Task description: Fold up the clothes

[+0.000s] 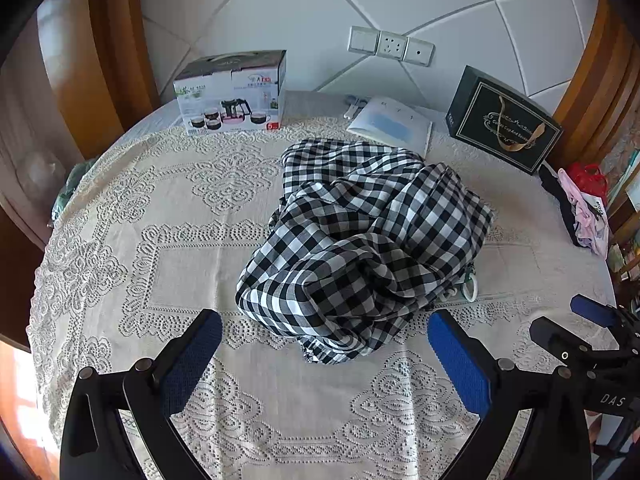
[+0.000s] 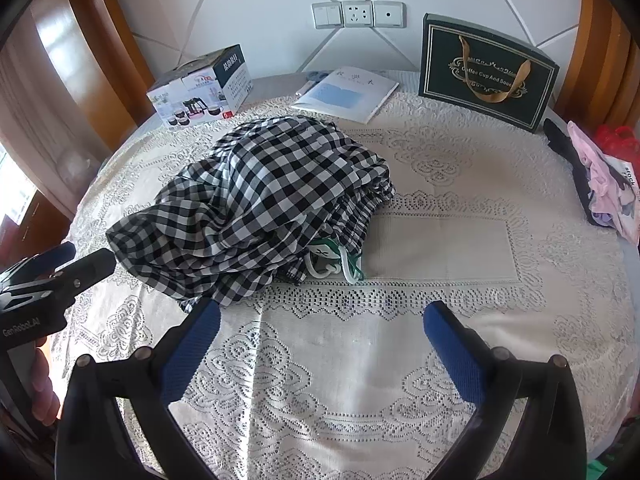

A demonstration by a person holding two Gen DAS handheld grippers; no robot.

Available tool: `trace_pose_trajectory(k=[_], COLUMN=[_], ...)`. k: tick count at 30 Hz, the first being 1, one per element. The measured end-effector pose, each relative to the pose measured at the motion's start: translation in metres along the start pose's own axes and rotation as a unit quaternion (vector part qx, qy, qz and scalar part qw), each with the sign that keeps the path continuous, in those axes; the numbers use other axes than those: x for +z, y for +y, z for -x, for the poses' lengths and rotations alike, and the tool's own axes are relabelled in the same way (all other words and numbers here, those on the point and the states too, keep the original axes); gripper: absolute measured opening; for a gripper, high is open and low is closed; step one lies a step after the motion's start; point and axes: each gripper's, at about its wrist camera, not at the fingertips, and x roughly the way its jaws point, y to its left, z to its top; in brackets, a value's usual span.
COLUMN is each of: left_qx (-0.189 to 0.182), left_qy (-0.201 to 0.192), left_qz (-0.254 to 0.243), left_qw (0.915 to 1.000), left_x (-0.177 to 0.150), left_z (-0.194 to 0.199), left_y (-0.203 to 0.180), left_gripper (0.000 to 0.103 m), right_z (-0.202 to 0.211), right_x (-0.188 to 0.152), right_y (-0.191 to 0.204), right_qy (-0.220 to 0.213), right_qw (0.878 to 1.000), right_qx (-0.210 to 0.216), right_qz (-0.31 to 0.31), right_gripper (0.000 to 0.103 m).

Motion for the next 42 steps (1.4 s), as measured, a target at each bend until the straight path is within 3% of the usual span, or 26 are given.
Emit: trace_pose_trajectory(k=[8,14,17,19,23,25,26,27,30,35,38,42], left_qx=[0.008,0.022,0.017,0.003,-0.041,-0.054,-0.047,-0.035,-0.009,0.001,-0.026,-0.125], left_qy=[0.022,0.047,0.064,0.078,0.099,0.092,0.084,0.075,0.045,-0.022,-0.037,-0.018], left_qz=[0.006,-0.006,-0.011,-0.009,0.012,0.021,0.022,0.022,0.030,0.053,0.073,0.080], left_qw=[0.9997,0.9986,0.9978,0.9969,0.9941,0.9941,0.9951,0.9963,0.9985,0.9984,0.9963,0.9888], left_x=[0.011,0.021,0.022,0.021,0.021,0.025,0.028,0.031,0.040,0.046,0.049,0.040], left_z=[-0.044,-0.102,-0.128,-0.145,-0.167,-0.164,-0.159,-0.152,-0.128,-0.051,-0.013,0.001], left_y=[0.014,0.021,0.022,0.023,0.027,0.028,0.030,0.033,0.047,0.078,0.104,0.108], left_gripper=[0.103,0.100,0.091,0.071,0.054,0.032,0.027,0.018,0.014,0.012,0.012,0.016], right_z=[-0.034,-0.081,-0.112,-0.131,-0.157,-0.160,-0.161,-0.160,-0.127,-0.027,0.033,0.090], right_x=[0.015,0.034,0.041,0.044,0.048,0.048,0.048,0.049,0.054,0.064,0.060,0.043], right_y=[-0.007,-0.015,-0.021,-0.023,-0.021,-0.016,-0.013,-0.011,0.000,-0.015,-0.029,-0.055], right_qy=[0.031,0.070,0.097,0.109,0.118,0.120,0.121,0.120,0.075,-0.035,-0.092,-0.128], right_qw=[0.999,0.997,0.995,0.994,0.993,0.992,0.992,0.992,0.995,0.998,0.995,0.991], right_qx=[-0.008,-0.018,-0.024,-0.028,-0.015,0.013,0.027,0.040,0.020,-0.003,-0.021,-0.043], right_qz=[-0.004,-0.006,-0.009,-0.007,0.013,0.021,0.025,0.027,0.065,0.058,0.036,0.006], right_gripper=[0.103,0.103,0.103,0.103,0.103,0.076,0.047,0.036,0.028,0.022,0.022,0.022])
